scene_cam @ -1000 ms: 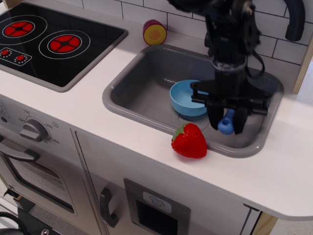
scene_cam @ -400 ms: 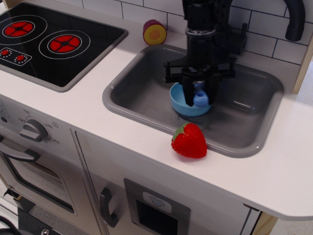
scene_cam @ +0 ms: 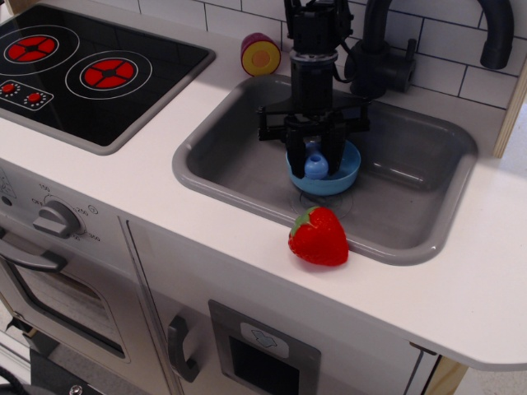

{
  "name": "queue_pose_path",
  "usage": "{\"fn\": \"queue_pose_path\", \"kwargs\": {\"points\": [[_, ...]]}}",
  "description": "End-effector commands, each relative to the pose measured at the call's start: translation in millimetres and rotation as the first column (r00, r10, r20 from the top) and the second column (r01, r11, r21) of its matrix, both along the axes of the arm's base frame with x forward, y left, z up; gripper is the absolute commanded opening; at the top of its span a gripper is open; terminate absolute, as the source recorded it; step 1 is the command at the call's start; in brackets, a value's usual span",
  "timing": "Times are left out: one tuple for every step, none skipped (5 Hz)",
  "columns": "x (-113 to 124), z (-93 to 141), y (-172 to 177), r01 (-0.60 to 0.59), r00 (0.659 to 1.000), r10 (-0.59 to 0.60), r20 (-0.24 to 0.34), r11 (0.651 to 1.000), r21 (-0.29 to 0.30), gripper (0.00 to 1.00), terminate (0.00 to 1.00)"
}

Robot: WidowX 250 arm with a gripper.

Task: Put spoon in bowl sink

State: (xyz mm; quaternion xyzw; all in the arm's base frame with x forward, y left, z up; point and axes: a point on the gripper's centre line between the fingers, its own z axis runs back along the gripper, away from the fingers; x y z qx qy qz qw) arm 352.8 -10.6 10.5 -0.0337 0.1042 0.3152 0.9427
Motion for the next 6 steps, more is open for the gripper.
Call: {"fn": "queue_pose_path", "kwargs": {"points": [[1.8, 24.7, 1.2, 0.025, 0.995, -0.028, 0.095, 0.999, 0.024, 1.00, 0.00], [1.4, 45.0, 3.5, 0.064, 0.980, -0.077, 0.185, 0.995, 0.072, 1.00, 0.00], [-2.8, 63.2, 3.1, 0.103, 0.941, -0.140, 0.307, 0.986, 0.134, 1.00, 0.00], [-3.8, 77.7, 6.8, 0.128, 0.908, -0.178, 0.380, 0.980, 0.155, 1.00, 0.00], [-3.8, 77.7, 6.8, 0.128, 0.908, -0.178, 0.380, 0.980, 0.155, 1.00, 0.00], [-3.8, 77.7, 6.8, 0.128, 0.908, -0.178, 0.380, 0.980, 0.155, 1.00, 1.00]]}}
